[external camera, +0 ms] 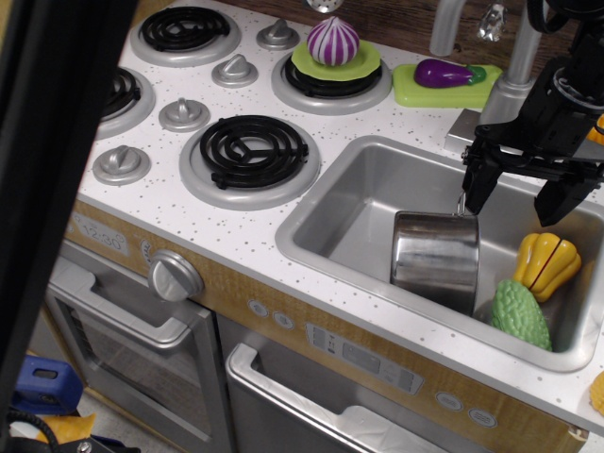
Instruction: Flip pot upright in sink
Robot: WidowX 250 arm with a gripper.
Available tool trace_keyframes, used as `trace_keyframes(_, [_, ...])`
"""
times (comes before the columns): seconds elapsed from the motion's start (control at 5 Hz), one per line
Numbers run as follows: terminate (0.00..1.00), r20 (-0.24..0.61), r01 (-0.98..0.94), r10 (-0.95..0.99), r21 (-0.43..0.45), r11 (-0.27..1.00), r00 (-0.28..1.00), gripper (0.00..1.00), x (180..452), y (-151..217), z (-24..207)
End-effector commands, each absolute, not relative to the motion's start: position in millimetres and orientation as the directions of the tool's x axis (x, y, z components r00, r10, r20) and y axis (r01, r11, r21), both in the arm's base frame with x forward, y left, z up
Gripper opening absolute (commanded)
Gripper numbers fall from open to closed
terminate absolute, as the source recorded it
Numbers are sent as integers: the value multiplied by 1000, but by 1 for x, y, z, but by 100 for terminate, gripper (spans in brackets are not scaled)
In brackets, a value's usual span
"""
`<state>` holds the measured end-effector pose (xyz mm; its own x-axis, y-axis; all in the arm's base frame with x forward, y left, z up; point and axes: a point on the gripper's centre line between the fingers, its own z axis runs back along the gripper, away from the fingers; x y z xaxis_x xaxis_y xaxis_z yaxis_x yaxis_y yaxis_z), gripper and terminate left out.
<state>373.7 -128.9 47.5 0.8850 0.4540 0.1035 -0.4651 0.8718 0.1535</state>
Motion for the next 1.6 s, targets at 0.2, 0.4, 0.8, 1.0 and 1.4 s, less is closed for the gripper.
trace_keyframes(0.2, [0, 112, -423, 409, 276, 863, 906, 100, 376, -136, 48])
trace_keyframes(0.4, [0, 121, -395, 378, 372, 840, 918, 100, 381, -143, 50])
trace_keyframes(0.8, [0, 130, -384, 364, 412, 826, 922, 100, 369, -145, 43])
trace_keyframes(1.0, [0, 146, -387, 359, 396, 833, 922, 100, 364, -139, 41])
trace_keyframes(1.4, [0, 142, -336, 305, 421, 843, 942, 100, 364, -116, 43])
